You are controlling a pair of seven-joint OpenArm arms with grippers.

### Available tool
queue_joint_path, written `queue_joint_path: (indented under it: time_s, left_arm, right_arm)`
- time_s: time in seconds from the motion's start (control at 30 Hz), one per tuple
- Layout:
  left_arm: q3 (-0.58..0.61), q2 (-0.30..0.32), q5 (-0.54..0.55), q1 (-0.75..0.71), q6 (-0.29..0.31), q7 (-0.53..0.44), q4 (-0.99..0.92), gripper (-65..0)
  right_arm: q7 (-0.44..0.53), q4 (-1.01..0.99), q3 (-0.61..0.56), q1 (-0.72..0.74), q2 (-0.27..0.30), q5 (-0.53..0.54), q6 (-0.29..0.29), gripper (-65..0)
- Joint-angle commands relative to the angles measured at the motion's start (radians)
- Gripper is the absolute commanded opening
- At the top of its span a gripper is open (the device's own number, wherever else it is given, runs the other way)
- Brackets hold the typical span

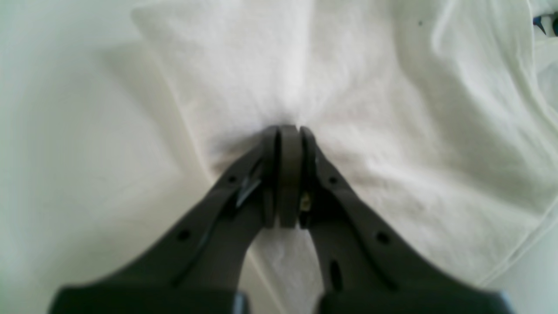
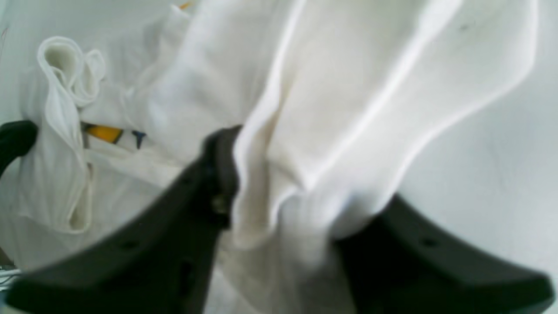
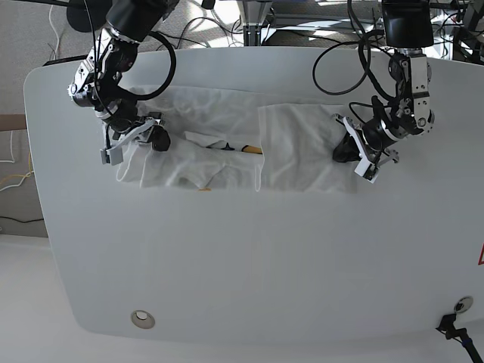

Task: Fold the T-shirt properly
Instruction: 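Lift the band ends and fold them toward each other over the middle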

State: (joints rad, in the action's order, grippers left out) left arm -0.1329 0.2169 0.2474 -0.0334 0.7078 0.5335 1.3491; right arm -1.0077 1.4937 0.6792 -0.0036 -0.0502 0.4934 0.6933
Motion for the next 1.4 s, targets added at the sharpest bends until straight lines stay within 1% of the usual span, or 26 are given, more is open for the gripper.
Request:
queue_joint_path:
  time_s: [0.0,0.1,0.17,0.23,0.33,0.37,0.4,0.47,0.63,0.7,0.77,0.8,0.87,0.93,1.0,1.07,1.27,1.37]
  left_arm:
    - [-0.003,0.009,-0.033,0.002,-0.010,0.043,0.003,-65.0]
    - [-0.003,0.008,-0.033,0.002,-0.010,0.043,0.002,-65.0]
    - [-0.003,0.008,-0.033,0.002,-0.010,0.043,0.002,-65.0]
    - [-0.003,0.008,-0.035,0.002,-0.010,0.044,0.002,-65.0]
    - [-0.003,0.008,-0.035,0.002,-0.010,0.044,0.002,-65.0]
    - [-0.003,0.008,-0.035,0.002,-0.010,0.044,0.002,-65.0]
    - [-0.003,0.008,-0.035,0.002,-0.010,0.044,0.002,-65.0]
    - [-0.003,0.008,-0.035,0.002,-0.010,0.044,0.002,-65.0]
    - [-0.003,0.008,-0.035,0.002,-0.010,0.044,0.002,-65.0]
    - [-0.003,0.008,-0.035,0.002,-0.010,0.044,0.002,-65.0]
    - [-0.003,0.008,-0.035,0.002,-0.010,0.044,0.002,-65.0]
    - [-0.003,0.008,-0.035,0.002,-0.010,0.044,0.002,-65.0]
    - [-0.003,0.008,-0.035,0.002,-0.010,0.044,0.002,-65.0]
    - [-0.003,0.008,-0.035,0.002,-0.010,0.044,0.002,-65.0]
    - [-0.003,0.008,-0.035,0.002,-0.010,0.044,0.002,-65.0]
    - [-0.003,0.008,-0.035,0.002,-0.010,0.044,0.003,-65.0]
    - [-0.003,0.011,-0.033,0.002,-0.010,0.044,0.007,-65.0]
    - [-0.003,0.029,-0.030,0.008,-0.010,0.044,0.008,-65.0]
  right_arm:
    - [0.014,0.015,-0.002,0.012,0.010,0.023,0.005,-65.0]
    - [0.013,0.034,-0.002,0.009,0.010,0.021,0.005,-65.0]
    - [-0.001,0.104,-0.002,-0.002,0.002,0.024,0.005,-65.0]
    - [-0.040,0.203,-0.032,-0.026,-0.003,0.032,0.005,-65.0]
    - [-0.072,0.356,-0.072,-0.045,-0.058,0.032,0.005,-65.0]
    - [-0.098,0.394,-0.088,-0.046,-0.072,0.032,0.005,-65.0]
    - [-0.119,0.420,-0.114,-0.046,-0.084,0.032,0.005,-65.0]
    - [-0.130,0.450,-0.178,-0.046,-0.104,0.037,0.005,-65.0]
    - [-0.125,0.448,-0.364,-0.046,-0.107,0.129,0.005,-65.0]
    - [-0.104,0.447,-0.450,-0.046,-0.107,0.169,-0.007,-65.0]
    - [-0.059,0.439,-0.530,-0.046,-0.107,0.213,-0.070,-65.0]
    - [-0.052,0.420,-0.566,-0.046,-0.107,0.230,-0.091,-65.0]
    - [-0.020,0.382,-0.616,-0.036,-0.107,0.253,-0.111,-65.0]
    - [0.036,0.336,-0.674,-0.036,-0.107,0.275,-0.114,-65.0]
    - [0.085,0.298,-0.728,-0.034,-0.107,0.273,-0.114,-65.0]
    - [0.109,0.259,-0.746,-0.032,-0.107,0.275,-0.114,-65.0]
    - [0.111,0.226,-0.752,-0.019,-0.107,0.275,-0.114,-65.0]
    - [0.111,0.226,-0.752,-0.014,-0.107,0.271,-0.114,-65.0]
